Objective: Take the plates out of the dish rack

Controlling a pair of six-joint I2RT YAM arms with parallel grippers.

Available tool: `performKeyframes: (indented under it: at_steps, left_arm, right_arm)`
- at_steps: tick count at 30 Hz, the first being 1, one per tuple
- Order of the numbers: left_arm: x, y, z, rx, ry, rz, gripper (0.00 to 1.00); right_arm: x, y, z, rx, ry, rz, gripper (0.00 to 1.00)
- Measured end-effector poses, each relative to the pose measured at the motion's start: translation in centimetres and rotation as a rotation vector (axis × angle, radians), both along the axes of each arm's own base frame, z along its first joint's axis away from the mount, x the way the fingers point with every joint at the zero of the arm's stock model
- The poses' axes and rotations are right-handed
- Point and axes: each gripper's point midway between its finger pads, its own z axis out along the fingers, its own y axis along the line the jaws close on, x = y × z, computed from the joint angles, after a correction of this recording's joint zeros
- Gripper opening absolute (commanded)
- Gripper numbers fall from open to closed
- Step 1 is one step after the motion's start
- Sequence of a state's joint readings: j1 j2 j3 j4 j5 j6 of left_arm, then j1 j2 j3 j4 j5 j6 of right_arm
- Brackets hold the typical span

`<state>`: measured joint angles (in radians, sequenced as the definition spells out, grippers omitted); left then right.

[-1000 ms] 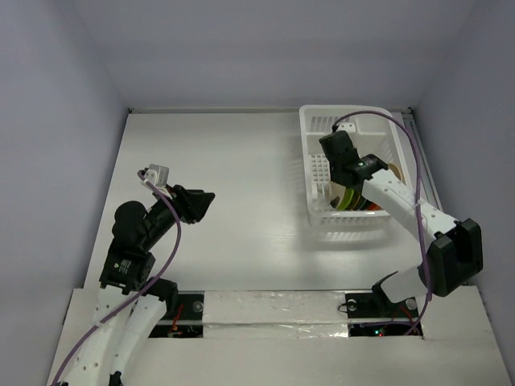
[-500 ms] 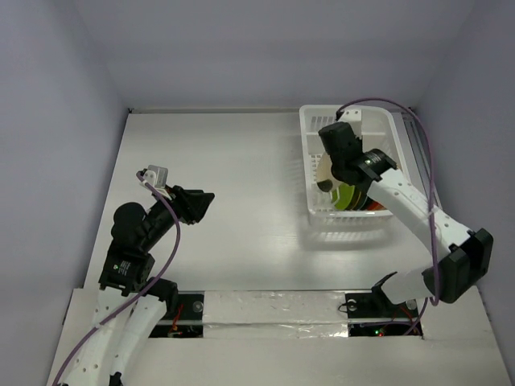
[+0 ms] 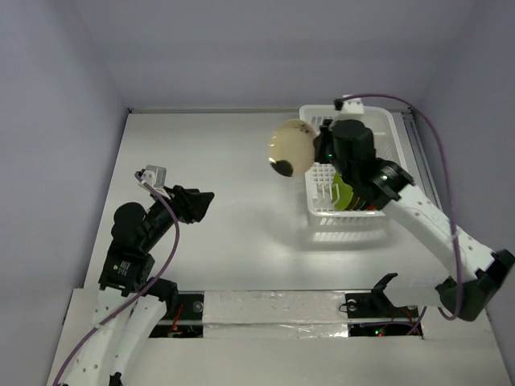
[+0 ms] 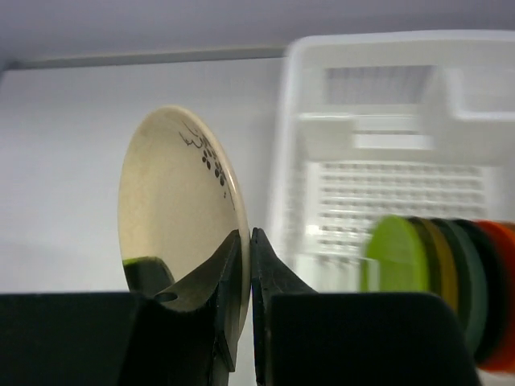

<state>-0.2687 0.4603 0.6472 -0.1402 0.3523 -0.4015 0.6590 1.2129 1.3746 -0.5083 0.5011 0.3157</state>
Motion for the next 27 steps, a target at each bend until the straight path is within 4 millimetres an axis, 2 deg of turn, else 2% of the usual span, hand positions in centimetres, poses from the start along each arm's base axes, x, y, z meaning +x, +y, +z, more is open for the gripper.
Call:
performKeyframes:
  at_steps: [2, 4, 5, 8, 11, 13, 15, 23, 26, 27]
  left_arm:
    - [0.0, 0.2, -0.1, 0.001, 0.004, 0.012, 0.56]
    - [0.0, 0.3, -0.1, 0.002, 0.003, 0.02, 0.57]
    - [0.0, 0.4, -0.1, 0.002, 0.002, 0.024, 0.57]
    - [0.0, 0.6, 0.0, 0.002, -0.002, 0.037, 0.57]
    - [0.1, 0.8, -0.1, 0.004, 0.003, 0.048, 0.57]
    - [0.1, 0.9, -0.2, 0.006, 0.005, 0.054, 0.57]
    - [0.1, 0.9, -0.2, 0.006, 0.007, 0.058, 0.57]
    - [0.1, 0.9, -0.3, 0.007, 0.007, 0.058, 0.57]
    - [0.1, 0.9, -0.3, 0.007, 0.008, 0.058, 0.57]
    - [0.1, 0.9, -0.3, 0.007, 0.008, 0.057, 0.57]
  right_arm:
    - [0.9, 4.3, -1.1, 0.05, 0.016, 0.101, 0.0]
    - [2.0, 8.7, -3.3, 0.056, 0.061, 0.176, 0.0]
    - [2.5, 11.4, -5.2, 0.047, 0.096, 0.218, 0.0]
    - [3.0, 17.5, -11.2, 0.017, 0.206, 0.315, 0.0]
    - [2.2, 21.2, -16.7, -0.007, 0.307, 0.386, 0.0]
    - [1.9, 22.4, -19.7, -0.011, 0.364, 0.403, 0.0]
    - [1.9, 22.9, -21.6, -0.007, 0.398, 0.398, 0.0]
    - [3.0, 24.1, -25.5, 0.045, 0.434, 0.344, 0.0]
    - [3.4, 24.5, -26.7, 0.068, 0.444, 0.323, 0.14]
    - [3.5, 24.5, -26.9, 0.075, 0.444, 0.317, 0.22]
